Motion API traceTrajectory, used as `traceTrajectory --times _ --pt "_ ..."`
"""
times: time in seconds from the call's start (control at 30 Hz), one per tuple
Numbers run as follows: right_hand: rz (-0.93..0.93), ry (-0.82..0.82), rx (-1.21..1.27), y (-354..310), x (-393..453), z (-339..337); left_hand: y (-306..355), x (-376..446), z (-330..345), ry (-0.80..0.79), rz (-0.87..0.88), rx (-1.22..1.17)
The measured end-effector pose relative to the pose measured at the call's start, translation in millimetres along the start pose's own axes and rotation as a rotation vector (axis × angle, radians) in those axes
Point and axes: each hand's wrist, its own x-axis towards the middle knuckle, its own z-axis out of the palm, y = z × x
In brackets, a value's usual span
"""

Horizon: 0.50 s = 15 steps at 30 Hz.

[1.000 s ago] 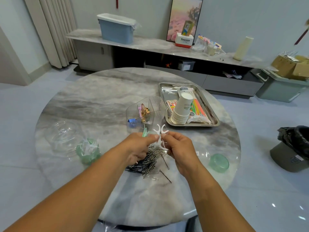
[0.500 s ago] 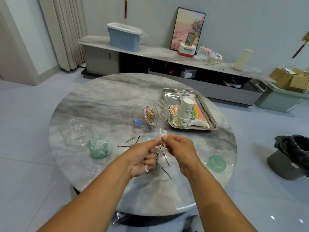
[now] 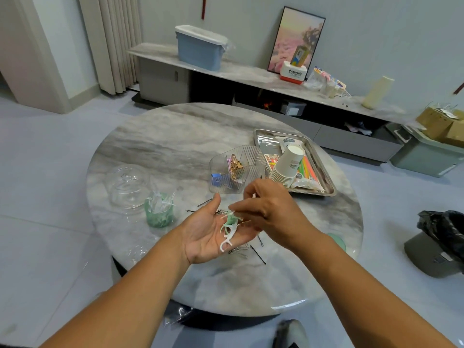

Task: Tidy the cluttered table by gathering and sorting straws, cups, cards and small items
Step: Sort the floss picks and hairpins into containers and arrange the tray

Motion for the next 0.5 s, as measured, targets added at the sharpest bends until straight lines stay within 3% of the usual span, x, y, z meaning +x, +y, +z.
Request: traceTrajectory --times 0.13,0.3,0.5 --pt "-0.133 -0.090 -0.083 -2 0 5 1 -3 0 0.010 0.031 0.063" --pt "-0.040 -0.128 0.029 -5 -4 8 1 -3 0 0.068 0.077 0.055" --pt "0.210 0.232 0.121 -2 -11 9 0 -2 -2 0.090 0.082 -0.009"
